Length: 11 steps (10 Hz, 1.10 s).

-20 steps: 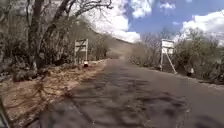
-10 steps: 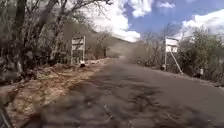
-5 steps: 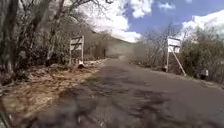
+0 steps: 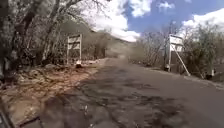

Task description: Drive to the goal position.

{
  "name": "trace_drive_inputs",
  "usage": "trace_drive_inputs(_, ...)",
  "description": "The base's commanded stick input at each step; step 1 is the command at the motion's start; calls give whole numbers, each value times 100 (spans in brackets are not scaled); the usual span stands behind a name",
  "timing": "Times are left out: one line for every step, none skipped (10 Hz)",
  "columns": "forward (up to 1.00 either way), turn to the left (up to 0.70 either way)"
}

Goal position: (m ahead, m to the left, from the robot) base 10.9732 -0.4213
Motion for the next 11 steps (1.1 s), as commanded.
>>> trace_drive_inputs(70,0)
trace_drive_inputs(70,0)
trace_drive_inputs(70,0)
trace_drive_inputs(70,0)
trace_drive_inputs(70,0)
trace_drive_inputs(70,0)
trace_drive_inputs(70,0)
trace_drive_inputs(70,0)
trace_drive_inputs(70,0)
trace_drive_inputs(70,0)
trace_drive_inputs(70,0)
